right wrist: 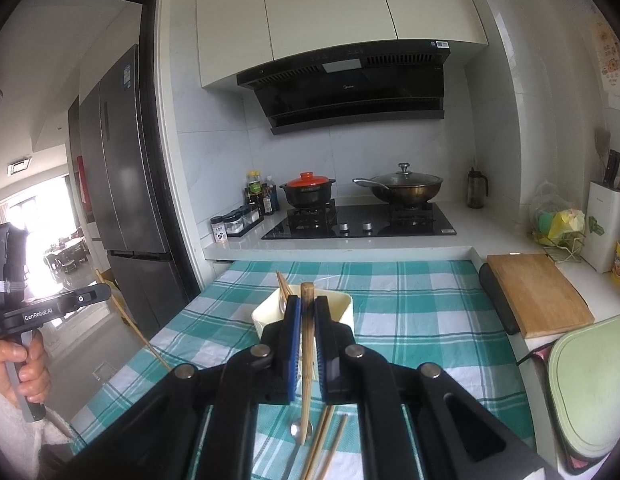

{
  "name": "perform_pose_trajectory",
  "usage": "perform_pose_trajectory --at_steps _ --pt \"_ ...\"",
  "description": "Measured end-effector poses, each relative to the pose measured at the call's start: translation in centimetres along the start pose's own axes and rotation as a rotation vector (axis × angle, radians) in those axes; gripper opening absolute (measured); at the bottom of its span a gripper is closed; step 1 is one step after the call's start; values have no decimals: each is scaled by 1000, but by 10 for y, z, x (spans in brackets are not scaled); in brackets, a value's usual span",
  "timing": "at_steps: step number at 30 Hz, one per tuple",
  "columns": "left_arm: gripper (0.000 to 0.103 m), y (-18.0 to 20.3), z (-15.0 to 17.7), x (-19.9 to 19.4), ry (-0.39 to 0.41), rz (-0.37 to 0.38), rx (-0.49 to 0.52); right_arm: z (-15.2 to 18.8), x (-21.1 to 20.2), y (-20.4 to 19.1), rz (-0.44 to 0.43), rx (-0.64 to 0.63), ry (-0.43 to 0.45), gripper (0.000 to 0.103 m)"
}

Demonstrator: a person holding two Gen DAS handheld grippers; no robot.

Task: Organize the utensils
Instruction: 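Lift both held chopsticks over the cream holder with both tools, then open both tools to drop the chopsticks into the cream holder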

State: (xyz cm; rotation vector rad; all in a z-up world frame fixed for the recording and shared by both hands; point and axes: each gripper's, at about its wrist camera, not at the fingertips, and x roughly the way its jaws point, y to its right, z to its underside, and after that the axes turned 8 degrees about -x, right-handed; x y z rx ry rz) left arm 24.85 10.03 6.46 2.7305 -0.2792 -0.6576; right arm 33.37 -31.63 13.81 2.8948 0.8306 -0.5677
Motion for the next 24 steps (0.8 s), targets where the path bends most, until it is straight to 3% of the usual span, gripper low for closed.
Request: perform_pose_trajectory --at_steps 8,15,18,24 --pt "4 22 -63 22 110 6 34 -54 49 -3 -11 -26 79 7" --pt "4 32 -107 80 146 -20 43 -85 112 1 -2 -59 124 7" --pt "4 30 -110 118 105 -34 32 -85 148 4 1 -83 74 7" --pt "4 13 -93 202 -35 -78 -9 -60 229 9 -42 -119 -149 7"
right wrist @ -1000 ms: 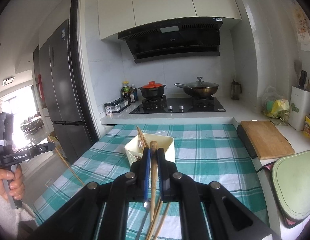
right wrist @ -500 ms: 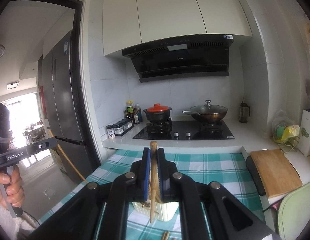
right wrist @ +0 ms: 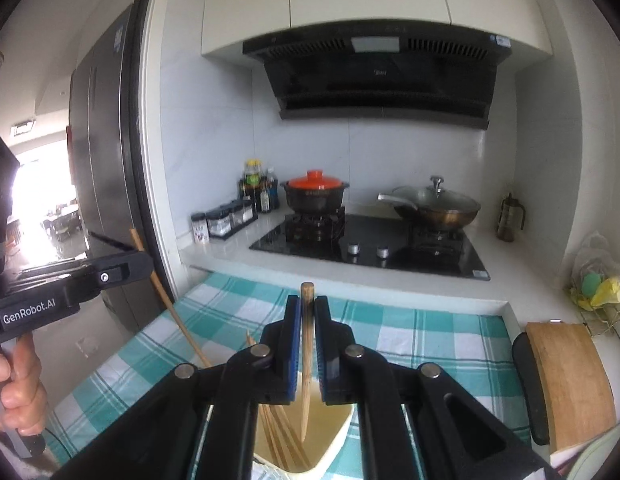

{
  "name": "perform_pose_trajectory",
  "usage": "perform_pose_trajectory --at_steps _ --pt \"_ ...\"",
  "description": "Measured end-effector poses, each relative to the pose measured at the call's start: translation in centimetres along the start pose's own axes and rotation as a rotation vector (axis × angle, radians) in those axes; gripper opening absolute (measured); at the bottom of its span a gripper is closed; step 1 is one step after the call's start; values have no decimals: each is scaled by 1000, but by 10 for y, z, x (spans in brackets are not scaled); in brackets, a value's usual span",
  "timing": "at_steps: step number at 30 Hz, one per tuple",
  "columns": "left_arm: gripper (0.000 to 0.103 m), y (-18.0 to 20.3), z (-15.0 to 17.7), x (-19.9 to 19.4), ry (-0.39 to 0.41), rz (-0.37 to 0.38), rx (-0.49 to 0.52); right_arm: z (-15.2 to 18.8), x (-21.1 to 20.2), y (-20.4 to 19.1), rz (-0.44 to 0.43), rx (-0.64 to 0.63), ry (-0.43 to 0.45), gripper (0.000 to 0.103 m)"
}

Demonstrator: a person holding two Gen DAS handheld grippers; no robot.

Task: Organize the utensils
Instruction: 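Open both tools to drop the chopsticks into the cream holder, then move both open tools back above the steel spoon and two chopsticks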

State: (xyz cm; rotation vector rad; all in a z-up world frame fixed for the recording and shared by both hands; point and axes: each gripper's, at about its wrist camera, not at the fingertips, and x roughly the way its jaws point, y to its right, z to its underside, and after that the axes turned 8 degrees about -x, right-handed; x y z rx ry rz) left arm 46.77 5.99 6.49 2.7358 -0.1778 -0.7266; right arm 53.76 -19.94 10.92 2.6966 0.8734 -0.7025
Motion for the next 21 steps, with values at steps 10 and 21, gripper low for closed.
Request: perform_pose_trajectory --at_steps 10,21 --pt "27 -16 37 83 -228 -36 -34 41 76 14 -100 125 -163 43" --pt "87 -30 119 11 -385 -130 152 84 12 1 -129 147 -222 54"
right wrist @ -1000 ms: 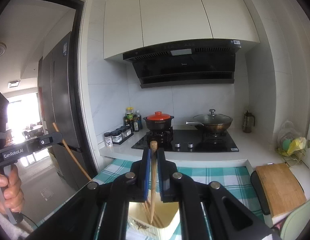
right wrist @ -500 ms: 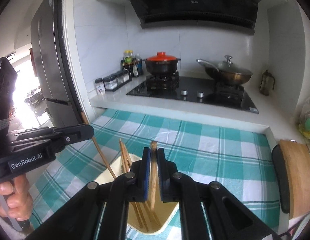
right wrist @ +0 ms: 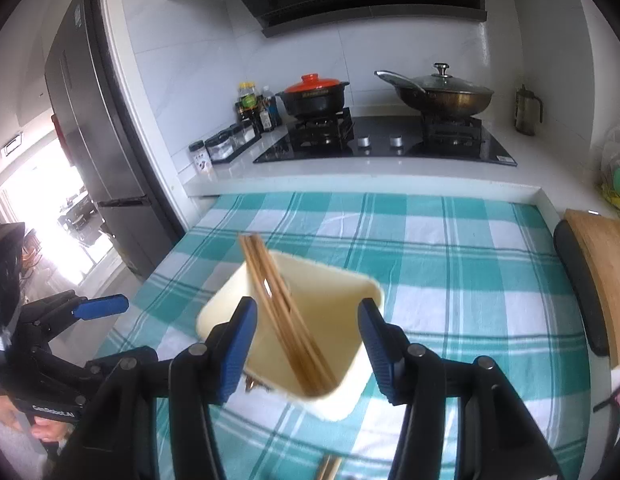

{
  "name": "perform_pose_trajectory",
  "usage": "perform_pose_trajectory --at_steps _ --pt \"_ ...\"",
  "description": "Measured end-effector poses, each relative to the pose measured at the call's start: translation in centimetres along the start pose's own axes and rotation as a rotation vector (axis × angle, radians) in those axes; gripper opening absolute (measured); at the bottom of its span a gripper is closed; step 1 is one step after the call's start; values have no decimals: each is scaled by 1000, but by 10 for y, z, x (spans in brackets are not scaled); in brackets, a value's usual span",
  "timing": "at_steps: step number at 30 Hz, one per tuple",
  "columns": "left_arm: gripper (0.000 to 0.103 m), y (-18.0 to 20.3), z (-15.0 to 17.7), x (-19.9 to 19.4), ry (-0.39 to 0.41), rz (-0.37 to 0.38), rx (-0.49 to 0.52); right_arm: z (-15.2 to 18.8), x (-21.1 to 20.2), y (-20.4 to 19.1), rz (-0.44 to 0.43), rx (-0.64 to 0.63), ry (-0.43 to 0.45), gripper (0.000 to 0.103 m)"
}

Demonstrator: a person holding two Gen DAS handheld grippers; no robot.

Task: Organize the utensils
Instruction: 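Move both open tools back above the steel spoon and two chopsticks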

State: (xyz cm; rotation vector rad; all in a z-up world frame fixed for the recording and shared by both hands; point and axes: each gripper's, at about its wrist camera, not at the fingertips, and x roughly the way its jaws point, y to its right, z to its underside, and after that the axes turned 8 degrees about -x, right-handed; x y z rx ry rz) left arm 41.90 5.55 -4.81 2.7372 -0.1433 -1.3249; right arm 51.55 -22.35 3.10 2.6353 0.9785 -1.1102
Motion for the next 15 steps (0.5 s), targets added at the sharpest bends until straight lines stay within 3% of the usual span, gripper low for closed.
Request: perform_pose_trajectory --at_steps 5,9,15 --pt "89 2 91 -19 -55 -36 -72 64 -42 -30 -8 -43 -31 54" --pt "92 14 150 -29 -32 -48 -176 129 -74 -57 33 -60 -33 54" --pt "92 41 193 -30 -4 -83 -210 209 -103 -77 125 56 -20 54"
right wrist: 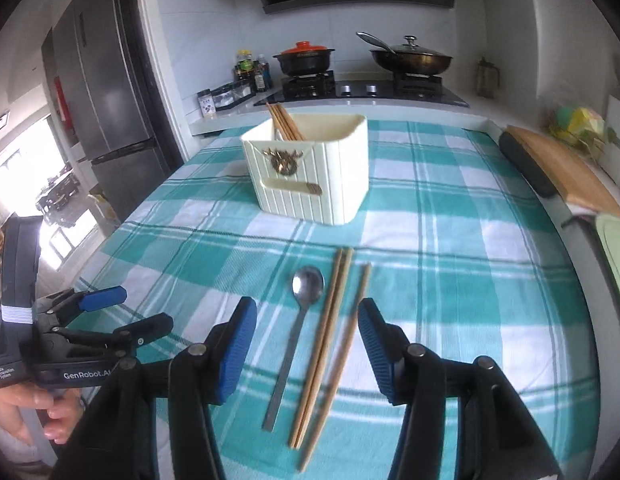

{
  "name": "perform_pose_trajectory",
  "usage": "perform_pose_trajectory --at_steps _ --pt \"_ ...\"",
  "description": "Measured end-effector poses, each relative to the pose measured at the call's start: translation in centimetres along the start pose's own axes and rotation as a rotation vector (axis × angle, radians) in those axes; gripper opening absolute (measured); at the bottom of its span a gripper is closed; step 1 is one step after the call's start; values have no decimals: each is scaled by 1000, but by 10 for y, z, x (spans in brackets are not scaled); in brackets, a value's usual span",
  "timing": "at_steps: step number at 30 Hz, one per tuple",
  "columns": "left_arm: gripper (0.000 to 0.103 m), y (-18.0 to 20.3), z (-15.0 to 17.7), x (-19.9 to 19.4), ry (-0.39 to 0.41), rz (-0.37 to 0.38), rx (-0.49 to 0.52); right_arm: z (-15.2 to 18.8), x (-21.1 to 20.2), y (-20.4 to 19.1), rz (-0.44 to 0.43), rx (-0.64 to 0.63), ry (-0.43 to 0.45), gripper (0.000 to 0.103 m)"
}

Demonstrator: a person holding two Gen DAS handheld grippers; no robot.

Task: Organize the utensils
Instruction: 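Move both open tools back above the steel spoon and two chopsticks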

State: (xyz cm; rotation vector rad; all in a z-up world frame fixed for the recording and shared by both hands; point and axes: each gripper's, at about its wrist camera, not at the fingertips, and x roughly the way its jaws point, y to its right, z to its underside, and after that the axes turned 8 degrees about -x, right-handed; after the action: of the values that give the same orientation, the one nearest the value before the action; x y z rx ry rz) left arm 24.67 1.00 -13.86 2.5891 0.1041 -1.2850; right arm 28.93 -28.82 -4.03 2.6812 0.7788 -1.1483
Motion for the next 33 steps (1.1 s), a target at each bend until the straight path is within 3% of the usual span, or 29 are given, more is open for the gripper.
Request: perform_pose_trajectory --at_steps 9,33 --pt "92 20 24 -16 61 -43 70 44 -16 -1 104 47 8 54" --pt "94 22 33 -28 153 -123 88 55 -21 -5 138 39 23 54"
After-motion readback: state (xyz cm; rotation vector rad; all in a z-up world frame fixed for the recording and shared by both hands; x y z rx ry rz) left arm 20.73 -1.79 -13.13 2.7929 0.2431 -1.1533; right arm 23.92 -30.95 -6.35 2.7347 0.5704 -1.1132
